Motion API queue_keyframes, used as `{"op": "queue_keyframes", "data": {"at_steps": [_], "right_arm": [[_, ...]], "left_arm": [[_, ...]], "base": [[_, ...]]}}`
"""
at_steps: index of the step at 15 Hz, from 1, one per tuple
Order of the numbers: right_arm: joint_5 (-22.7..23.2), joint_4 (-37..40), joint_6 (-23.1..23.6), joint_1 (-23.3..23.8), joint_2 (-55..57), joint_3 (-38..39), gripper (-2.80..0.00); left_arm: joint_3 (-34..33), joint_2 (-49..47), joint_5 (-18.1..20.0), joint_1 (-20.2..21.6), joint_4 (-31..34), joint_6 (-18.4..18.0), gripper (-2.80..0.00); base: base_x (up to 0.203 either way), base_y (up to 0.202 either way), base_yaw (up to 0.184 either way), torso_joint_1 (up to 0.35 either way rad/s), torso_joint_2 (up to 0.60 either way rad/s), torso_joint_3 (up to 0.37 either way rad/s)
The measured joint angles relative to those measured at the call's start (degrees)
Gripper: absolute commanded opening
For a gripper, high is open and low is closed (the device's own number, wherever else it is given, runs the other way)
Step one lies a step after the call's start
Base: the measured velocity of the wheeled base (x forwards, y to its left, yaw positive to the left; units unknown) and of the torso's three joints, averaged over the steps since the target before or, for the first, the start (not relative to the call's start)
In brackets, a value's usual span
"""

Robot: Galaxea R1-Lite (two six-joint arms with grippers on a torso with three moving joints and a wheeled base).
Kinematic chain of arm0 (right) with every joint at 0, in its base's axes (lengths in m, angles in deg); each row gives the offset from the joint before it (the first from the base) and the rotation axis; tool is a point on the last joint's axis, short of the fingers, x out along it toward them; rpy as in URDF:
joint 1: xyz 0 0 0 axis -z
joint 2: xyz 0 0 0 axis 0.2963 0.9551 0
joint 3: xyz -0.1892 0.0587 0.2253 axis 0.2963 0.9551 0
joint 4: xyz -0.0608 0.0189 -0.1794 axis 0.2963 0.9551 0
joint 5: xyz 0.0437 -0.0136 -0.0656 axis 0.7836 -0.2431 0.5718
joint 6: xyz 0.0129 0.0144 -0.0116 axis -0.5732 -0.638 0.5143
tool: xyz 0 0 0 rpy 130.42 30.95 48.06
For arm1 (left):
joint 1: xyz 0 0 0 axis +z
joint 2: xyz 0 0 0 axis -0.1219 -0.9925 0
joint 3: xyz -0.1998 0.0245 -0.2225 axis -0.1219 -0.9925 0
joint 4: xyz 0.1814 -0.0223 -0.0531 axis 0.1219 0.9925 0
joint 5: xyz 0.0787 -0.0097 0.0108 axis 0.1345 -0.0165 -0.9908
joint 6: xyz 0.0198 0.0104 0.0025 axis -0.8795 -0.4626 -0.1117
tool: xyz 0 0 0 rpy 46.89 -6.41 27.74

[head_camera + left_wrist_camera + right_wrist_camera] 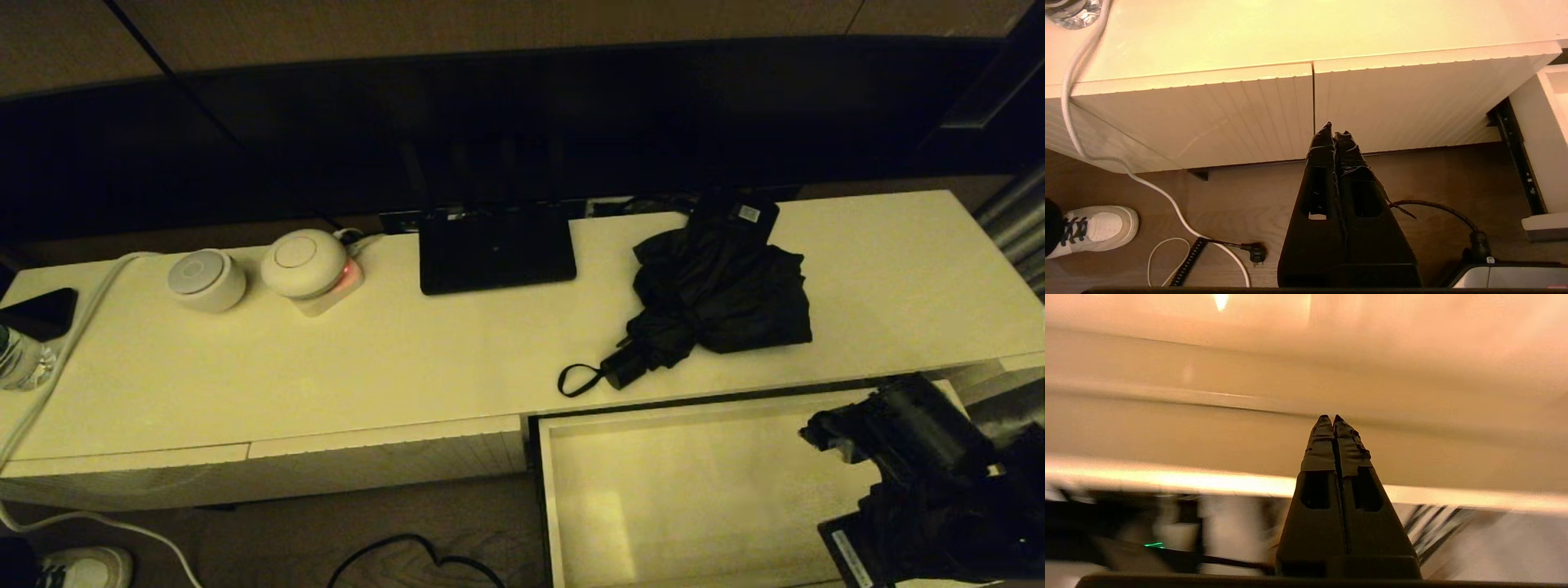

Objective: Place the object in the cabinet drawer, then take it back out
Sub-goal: Put the umbrella in the drawer

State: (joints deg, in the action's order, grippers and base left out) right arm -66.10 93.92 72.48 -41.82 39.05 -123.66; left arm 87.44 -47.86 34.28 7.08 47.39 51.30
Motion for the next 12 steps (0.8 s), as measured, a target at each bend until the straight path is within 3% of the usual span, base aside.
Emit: {"op": "queue_keyframes", "data": {"at_steps": [3, 7, 9, 12], "right_arm": [[-0.70, 1.13, 17.85, 0.36, -8.53, -0.31, -2.80], [-2.40, -0.55, 49.28, 1.94, -16.48, -0.25, -2.80], [-2.50, -5.08, 66.39, 2.57, -18.07, -0.34, -2.80], [0.29, -18.85, 89.32, 2.62, -15.58, -0.67, -2.80]], "left_arm": [[0.00, 0.00, -0.02, 0.00, -0.02, 0.02, -2.80], [0.00, 0.00, 0.00, 0.00, -0.02, 0.02, -2.80], [0.00, 0.00, 0.01, 0.00, -0.02, 0.00, -2.80], [0.00, 0.00, 0.00, 0.00, -0.02, 0.02, -2.80]], "base": [[0.000, 0.000, 0.000, 0.000, 0.00, 0.000], [0.000, 0.000, 0.000, 0.000, 0.00, 0.000], [0.000, 0.000, 0.000, 0.000, 0.00, 0.000], [0.000, 0.000, 0.000, 0.000, 0.00, 0.000]]}}
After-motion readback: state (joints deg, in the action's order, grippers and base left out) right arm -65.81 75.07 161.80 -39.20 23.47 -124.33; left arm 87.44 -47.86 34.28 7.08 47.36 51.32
